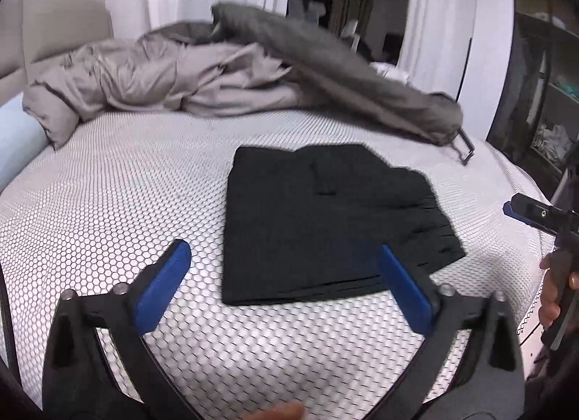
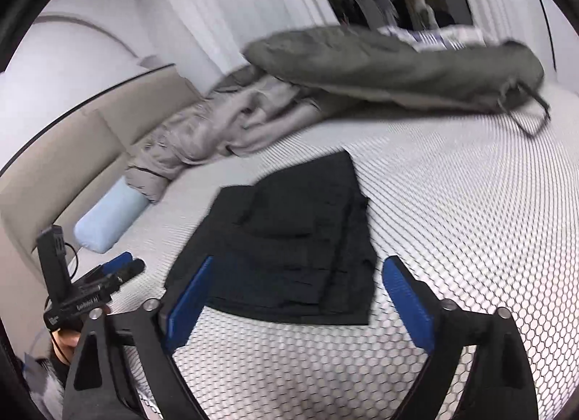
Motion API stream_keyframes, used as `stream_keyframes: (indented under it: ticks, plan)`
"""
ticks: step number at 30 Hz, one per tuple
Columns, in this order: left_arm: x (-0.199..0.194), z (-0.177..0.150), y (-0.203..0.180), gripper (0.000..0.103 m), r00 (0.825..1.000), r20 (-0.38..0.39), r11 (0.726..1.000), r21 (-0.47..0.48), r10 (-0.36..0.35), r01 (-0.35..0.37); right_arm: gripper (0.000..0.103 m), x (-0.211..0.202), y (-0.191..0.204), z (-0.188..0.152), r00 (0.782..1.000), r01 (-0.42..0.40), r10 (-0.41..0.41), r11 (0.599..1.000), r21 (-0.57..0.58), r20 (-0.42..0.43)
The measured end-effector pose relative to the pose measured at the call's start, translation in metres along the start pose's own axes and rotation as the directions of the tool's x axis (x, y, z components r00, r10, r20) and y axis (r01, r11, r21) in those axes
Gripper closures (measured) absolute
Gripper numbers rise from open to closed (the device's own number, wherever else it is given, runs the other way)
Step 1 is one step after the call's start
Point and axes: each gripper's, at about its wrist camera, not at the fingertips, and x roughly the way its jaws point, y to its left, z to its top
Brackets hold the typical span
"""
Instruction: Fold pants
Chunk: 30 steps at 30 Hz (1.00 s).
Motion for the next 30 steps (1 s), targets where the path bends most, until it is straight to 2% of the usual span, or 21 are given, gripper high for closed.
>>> stream_keyframes:
  ticks: [6, 8, 12, 15, 21, 30]
  plan:
    - [-0.033, -0.011, -0.038, 0.001, 0.996, 0.084, 0.996, 0.086, -0.026, 0.019, 0.0, -0.013, 0.031, -0.023, 0.997, 0.006, 0.001, 0.996, -0.093, 0.075]
    - [-0.035, -0.011, -0.042, 0.001, 0.995, 0.096, 0.996, 0.085, -0.021, 0.013, 0.0, -0.014, 0.036, -0.027, 0.995, 0.007, 0.004, 0.993, -0.122, 0.097]
    - [-0.031, -0.008, -0.038, 0.001, 0.996, 0.09, 0.999, 0.04, -0.028, 0.025, 0.0, -0.014, 0.043, -0.034, 0.994, 0.026, -0.008, 0.988, -0.156, 0.111]
    - [-0.029, -0.008, -0.034, 0.001, 0.996, 0.092, 1.0, 0.026, -0.015, 0.013, 0.0, -0.011, 0.043, -0.033, 0.994, 0.01, 0.006, 0.989, -0.148, 0.111]
    - [-0.019, -0.008, -0.025, 0.001, 0.998, 0.067, 1.0, -0.001, 0.001, -0.001, 0.0, -0.013, 0.04, -0.031, 0.991, 0.035, -0.014, 0.987, -0.155, 0.135]
    - [-0.011, -0.009, -0.022, 0.001, 0.998, 0.056, 1.0, 0.006, 0.006, -0.006, 0.0, -0.008, 0.035, -0.031, 0.991, 0.044, -0.025, 0.988, -0.146, 0.13]
